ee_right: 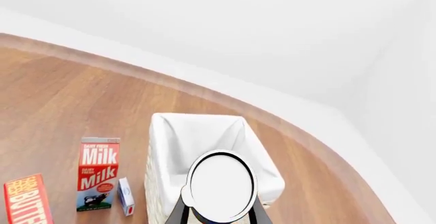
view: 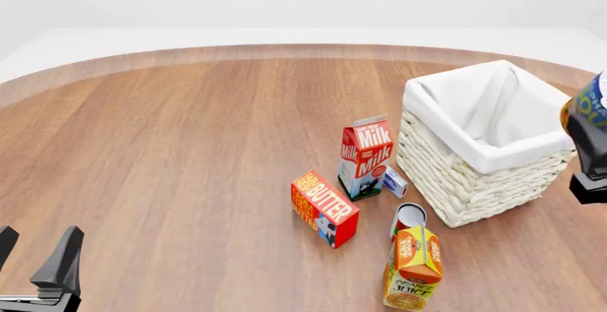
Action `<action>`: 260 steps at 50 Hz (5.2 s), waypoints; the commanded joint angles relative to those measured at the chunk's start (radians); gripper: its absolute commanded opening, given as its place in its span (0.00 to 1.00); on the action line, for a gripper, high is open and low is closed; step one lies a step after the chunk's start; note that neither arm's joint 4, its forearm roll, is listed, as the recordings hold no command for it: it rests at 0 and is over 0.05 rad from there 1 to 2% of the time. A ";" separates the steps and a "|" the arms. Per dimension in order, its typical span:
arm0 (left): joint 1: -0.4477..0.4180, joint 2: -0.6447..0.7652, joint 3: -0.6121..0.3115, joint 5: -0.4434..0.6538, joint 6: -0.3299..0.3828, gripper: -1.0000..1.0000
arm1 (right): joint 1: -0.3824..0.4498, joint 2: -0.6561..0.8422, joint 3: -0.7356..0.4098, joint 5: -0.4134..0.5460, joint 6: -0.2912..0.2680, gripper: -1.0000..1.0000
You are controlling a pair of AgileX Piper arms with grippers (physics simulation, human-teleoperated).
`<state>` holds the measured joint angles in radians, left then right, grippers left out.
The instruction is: Pick up the alphabet soup, and put it in the basket.
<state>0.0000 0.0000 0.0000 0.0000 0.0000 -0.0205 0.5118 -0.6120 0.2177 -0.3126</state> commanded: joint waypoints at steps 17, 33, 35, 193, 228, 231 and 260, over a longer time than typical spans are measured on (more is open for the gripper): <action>0.000 0.000 0.000 0.000 0.000 1.00 | 0.007 0.104 -0.063 -0.032 0.005 0.00; 0.000 0.000 0.000 0.000 0.000 1.00 | 0.030 0.191 -0.088 -0.077 0.008 0.00; 0.000 0.000 0.000 0.000 0.000 1.00 | 0.030 0.204 -0.093 -0.082 0.009 0.00; 0.000 0.000 0.000 0.000 0.000 1.00 | -0.058 0.968 -0.507 0.000 0.004 0.00; 0.000 0.000 0.000 0.000 0.000 1.00 | -0.092 1.062 -0.552 0.047 -0.055 0.00; 0.000 0.000 0.000 0.000 0.000 1.00 | -0.091 1.067 -0.553 0.047 -0.056 0.00; 0.000 0.000 0.000 0.000 0.000 1.00 | -0.067 1.133 -0.571 0.068 -0.073 0.00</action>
<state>0.0000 0.0000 0.0000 0.0000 0.0000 -0.0949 1.6243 -1.1675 0.2810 -0.4029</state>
